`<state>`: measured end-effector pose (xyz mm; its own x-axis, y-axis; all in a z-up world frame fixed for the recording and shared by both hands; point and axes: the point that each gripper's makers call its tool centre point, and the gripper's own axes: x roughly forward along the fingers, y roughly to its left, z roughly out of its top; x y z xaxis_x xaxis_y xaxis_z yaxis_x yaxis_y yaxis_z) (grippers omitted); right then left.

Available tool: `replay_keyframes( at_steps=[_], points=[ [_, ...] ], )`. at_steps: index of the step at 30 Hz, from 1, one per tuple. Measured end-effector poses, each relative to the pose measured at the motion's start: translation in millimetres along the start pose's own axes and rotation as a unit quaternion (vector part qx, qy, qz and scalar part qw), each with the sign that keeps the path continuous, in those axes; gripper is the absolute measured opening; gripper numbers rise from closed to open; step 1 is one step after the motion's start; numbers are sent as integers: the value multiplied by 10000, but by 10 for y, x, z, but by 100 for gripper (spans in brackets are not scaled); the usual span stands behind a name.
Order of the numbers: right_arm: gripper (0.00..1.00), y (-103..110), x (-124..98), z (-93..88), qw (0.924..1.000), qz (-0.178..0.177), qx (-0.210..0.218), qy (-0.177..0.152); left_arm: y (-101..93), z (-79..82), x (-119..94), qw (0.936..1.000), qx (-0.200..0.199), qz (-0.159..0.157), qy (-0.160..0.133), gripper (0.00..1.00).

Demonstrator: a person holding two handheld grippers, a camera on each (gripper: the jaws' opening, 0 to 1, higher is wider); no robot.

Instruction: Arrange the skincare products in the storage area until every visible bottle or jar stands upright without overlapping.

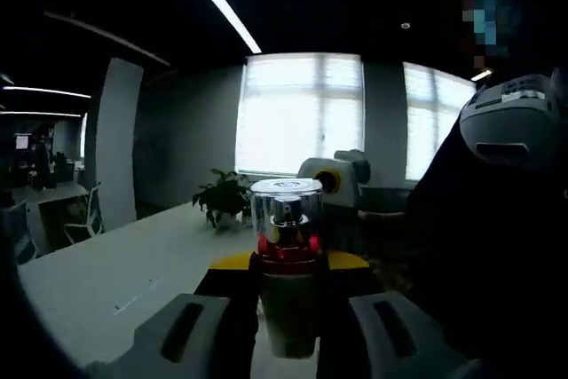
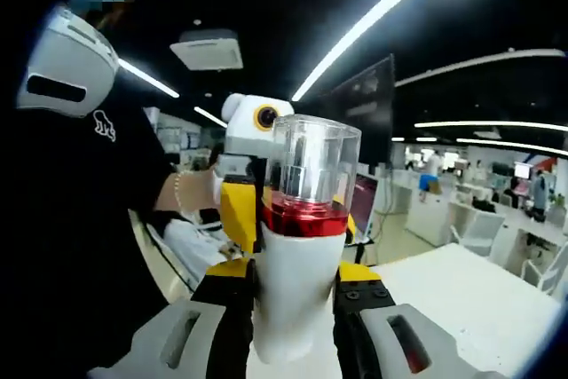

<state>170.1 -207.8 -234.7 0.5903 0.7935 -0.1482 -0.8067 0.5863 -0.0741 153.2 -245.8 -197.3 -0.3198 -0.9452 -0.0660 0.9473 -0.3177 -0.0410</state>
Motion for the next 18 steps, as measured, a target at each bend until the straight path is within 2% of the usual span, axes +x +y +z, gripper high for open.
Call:
replay_keyframes(
  at_steps=[3, 5, 9, 11, 15, 18],
  points=[
    [26, 24, -23, 10, 9999, 102, 15, -14, -25, 3, 24, 9999, 49, -96, 22, 23],
    [26, 23, -43, 21, 9999, 68, -139, -65, -23, 1, 33, 9999, 67, -132, 36, 23],
    [26, 39, -70, 45, 9997, 122, -68, -197, -43, 16, 46, 9998, 11, -206, -25, 23],
    [25, 35, -74, 47, 9996, -23, -124, -245, -46, 17, 57, 9998, 31, -208, -26, 23],
    [22, 3, -108, 30, 9986, -175, -221, -439, -83, -4, 103, 9983, 526, -210, 152, 23],
    [22, 8, -137, 9, 9981, -156, -70, -588, -97, -22, 137, 9982, 530, -238, 175, 24]
  ],
)
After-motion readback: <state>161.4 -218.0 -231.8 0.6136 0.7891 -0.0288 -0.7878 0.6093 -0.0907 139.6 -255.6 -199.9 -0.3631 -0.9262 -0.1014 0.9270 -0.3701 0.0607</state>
